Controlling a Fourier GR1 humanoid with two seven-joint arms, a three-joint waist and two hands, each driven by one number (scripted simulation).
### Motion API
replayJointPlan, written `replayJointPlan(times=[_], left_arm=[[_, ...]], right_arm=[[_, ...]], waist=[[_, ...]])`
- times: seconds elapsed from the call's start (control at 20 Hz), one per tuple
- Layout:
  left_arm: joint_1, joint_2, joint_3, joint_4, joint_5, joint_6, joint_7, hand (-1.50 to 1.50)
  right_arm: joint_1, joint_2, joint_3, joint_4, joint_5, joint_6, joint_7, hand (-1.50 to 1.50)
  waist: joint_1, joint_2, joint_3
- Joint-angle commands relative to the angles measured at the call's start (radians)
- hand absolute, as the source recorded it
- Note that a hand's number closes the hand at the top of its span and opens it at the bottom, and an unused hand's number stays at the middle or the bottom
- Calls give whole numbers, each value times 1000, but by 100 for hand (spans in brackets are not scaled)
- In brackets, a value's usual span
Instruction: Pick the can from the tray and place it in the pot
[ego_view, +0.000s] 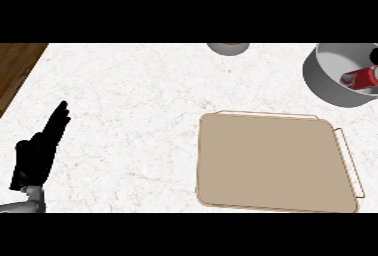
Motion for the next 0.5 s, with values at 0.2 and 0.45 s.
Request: replayJointPlan(times=[0.2,0.45], left_arm=[[-21,7,1,-18,2,-7,25,0],[-26,12,11,-4,6,-10,30,0]], right_arm=[[0,-34,-110,28,-112,26,-135,-150],[2,-2,-183,-33,-192,-75,-271,-150]], waist=[[17,6,2],[3,-2,3]])
